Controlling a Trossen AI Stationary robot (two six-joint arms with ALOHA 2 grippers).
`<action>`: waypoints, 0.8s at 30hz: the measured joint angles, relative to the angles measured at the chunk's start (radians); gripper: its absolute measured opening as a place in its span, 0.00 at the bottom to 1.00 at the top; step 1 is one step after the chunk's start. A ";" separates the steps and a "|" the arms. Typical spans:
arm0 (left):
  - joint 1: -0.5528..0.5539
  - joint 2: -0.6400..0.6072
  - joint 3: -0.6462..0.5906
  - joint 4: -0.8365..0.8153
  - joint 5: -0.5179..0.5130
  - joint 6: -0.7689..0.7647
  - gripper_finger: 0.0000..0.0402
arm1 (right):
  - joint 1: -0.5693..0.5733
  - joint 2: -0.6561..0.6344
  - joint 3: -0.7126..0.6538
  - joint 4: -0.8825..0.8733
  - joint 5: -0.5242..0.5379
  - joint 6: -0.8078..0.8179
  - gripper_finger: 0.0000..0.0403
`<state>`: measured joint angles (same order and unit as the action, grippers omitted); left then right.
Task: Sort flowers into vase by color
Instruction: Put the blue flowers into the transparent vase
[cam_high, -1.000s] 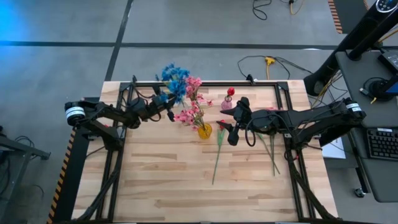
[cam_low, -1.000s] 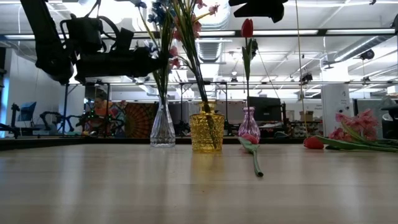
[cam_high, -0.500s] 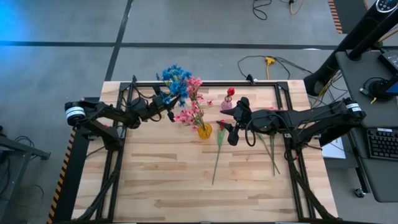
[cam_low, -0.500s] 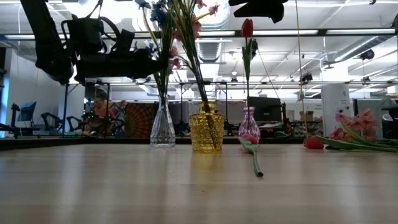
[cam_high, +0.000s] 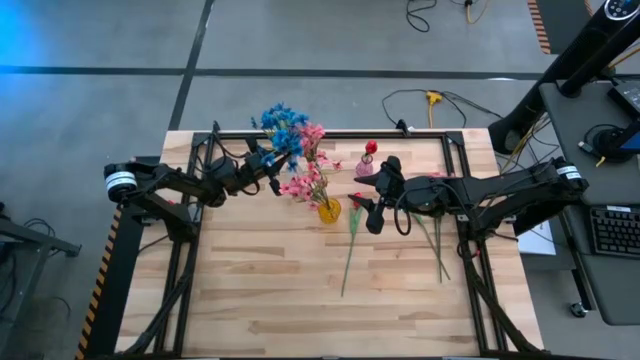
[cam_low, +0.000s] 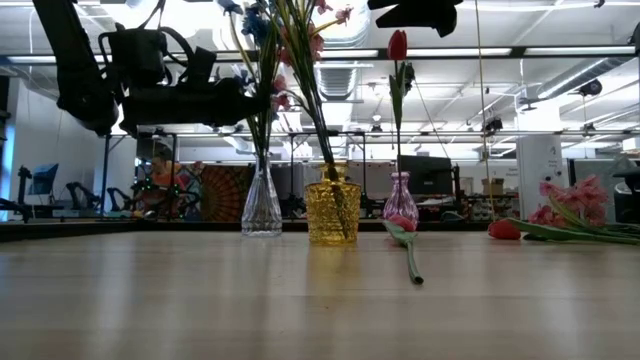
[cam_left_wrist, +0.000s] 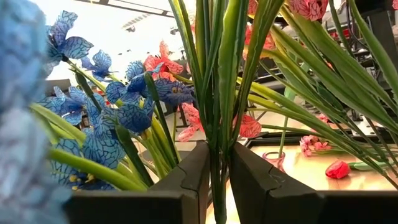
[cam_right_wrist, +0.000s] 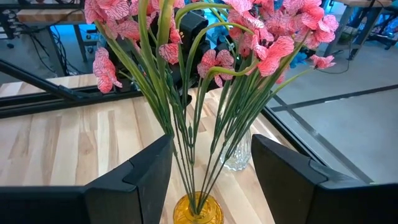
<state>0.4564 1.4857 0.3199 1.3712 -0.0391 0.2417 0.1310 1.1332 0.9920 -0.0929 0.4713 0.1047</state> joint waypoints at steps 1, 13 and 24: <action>0.000 0.000 0.000 0.000 0.000 0.000 0.10 | 0.000 0.000 0.000 0.000 0.000 0.000 0.53; 0.000 0.000 0.000 0.000 0.003 0.002 0.22 | 0.000 0.000 0.000 -0.002 -0.001 0.000 0.53; 0.000 0.000 0.000 0.000 0.004 0.003 0.41 | 0.000 0.000 0.000 -0.007 -0.003 0.006 0.53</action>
<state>0.4562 1.4857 0.3199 1.3712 -0.0349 0.2445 0.1310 1.1332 0.9920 -0.0998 0.4679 0.1108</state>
